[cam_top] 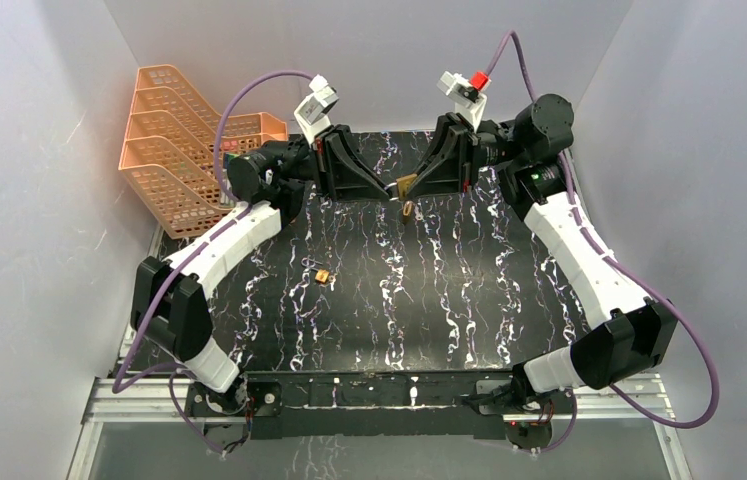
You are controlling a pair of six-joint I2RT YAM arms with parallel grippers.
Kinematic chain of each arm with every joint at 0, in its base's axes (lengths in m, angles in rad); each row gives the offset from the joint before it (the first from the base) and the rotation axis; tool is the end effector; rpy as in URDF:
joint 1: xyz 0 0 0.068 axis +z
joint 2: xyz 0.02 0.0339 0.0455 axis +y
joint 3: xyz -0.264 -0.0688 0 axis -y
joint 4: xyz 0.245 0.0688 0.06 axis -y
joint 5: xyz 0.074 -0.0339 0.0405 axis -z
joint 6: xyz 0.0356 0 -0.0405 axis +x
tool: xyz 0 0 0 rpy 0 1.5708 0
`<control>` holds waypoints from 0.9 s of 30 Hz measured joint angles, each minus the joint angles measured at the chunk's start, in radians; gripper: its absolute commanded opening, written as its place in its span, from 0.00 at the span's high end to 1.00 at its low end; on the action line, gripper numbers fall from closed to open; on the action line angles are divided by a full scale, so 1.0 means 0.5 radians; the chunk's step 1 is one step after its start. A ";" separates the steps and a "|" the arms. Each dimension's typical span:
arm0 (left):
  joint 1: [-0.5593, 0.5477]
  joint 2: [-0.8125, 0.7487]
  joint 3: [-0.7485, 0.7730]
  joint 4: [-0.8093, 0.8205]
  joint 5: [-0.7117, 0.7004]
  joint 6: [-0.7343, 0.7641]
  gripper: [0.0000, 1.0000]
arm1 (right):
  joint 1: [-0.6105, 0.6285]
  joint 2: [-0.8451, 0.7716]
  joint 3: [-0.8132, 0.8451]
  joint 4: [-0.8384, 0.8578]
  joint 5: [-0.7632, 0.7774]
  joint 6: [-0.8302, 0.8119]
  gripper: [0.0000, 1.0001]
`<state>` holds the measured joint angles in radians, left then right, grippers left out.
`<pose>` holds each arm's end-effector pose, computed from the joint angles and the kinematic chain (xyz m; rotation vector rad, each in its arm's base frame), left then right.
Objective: Lock with the key
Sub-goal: Lock the lock.
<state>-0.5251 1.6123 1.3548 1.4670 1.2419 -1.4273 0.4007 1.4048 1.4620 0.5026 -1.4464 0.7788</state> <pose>0.2543 -0.1862 0.4529 1.1627 0.9815 -1.8581 0.2477 0.1433 0.4894 -1.2860 1.1958 1.6216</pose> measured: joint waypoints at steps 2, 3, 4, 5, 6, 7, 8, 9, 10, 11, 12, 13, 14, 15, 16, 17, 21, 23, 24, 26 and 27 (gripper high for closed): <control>0.000 0.000 -0.001 0.007 0.011 0.008 1.00 | 0.007 0.000 0.000 -0.002 -0.002 -0.010 1.00; 0.000 -0.001 -0.001 0.012 0.021 0.011 1.00 | 0.011 0.001 0.000 -0.005 -0.002 -0.018 1.00; 0.000 -0.002 -0.001 0.014 0.027 0.014 1.00 | 0.015 0.000 0.000 -0.010 -0.005 -0.029 1.00; 0.000 -0.002 -0.001 0.015 0.034 0.020 1.00 | 0.017 0.000 0.000 -0.011 -0.008 -0.038 1.00; 0.000 -0.004 -0.001 0.017 0.039 0.027 1.00 | 0.020 0.000 0.000 -0.014 -0.009 -0.047 1.00; 0.000 -0.005 -0.001 0.020 0.043 0.031 1.00 | 0.021 0.000 0.000 -0.018 -0.010 -0.055 1.00; 0.000 -0.006 -0.002 0.021 0.047 0.037 1.00 | 0.023 0.001 0.000 -0.025 -0.011 -0.065 1.00; 0.000 -0.008 -0.004 0.021 0.052 0.044 1.00 | 0.024 0.000 0.000 -0.034 -0.012 -0.076 1.00; 0.000 -0.011 -0.008 0.022 0.056 0.052 1.00 | 0.026 0.000 0.000 -0.046 -0.014 -0.086 1.00; 0.000 -0.011 -0.011 0.024 0.063 0.062 1.00 | 0.028 0.000 0.000 -0.059 -0.018 -0.098 1.00; 0.000 -0.011 -0.011 0.024 0.069 0.069 1.00 | 0.029 0.000 0.000 -0.070 -0.019 -0.108 1.00; 0.000 -0.011 -0.011 0.025 0.071 0.076 1.00 | 0.030 0.000 0.000 -0.080 -0.020 -0.121 1.00; 0.000 -0.011 -0.011 0.026 0.075 0.081 1.00 | 0.030 0.000 0.000 -0.093 -0.021 -0.138 1.00; 0.000 -0.011 -0.011 0.026 0.082 0.085 1.00 | 0.030 0.000 0.001 -0.114 -0.024 -0.159 1.00; 0.000 -0.011 -0.011 0.026 0.091 0.090 1.00 | 0.031 -0.001 0.004 -0.154 -0.024 -0.194 1.00; 0.000 -0.011 -0.011 0.026 0.099 0.093 1.00 | 0.031 -0.005 0.008 -0.211 -0.023 -0.237 1.00; 0.000 -0.022 -0.008 0.022 0.119 0.109 1.00 | 0.036 -0.024 0.063 -0.488 0.002 -0.442 1.00; 0.000 -0.043 -0.008 0.010 0.119 0.140 1.00 | 0.042 -0.043 0.082 -0.583 0.025 -0.520 1.00; 0.000 -0.057 -0.008 0.001 0.119 0.162 1.00 | 0.047 -0.055 0.088 -0.616 0.044 -0.552 1.00; 0.000 -0.087 -0.008 -0.019 0.117 0.216 1.00 | 0.055 -0.075 0.098 -0.661 0.074 -0.594 1.00; 0.000 -0.098 -0.009 -0.027 0.117 0.239 1.00 | 0.060 -0.085 0.103 -0.678 0.089 -0.613 1.00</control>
<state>-0.5251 1.5631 1.3502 1.4532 1.3003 -1.3079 0.4305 1.3621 1.5135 0.1638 -1.4021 0.4721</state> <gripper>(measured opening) 0.040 0.179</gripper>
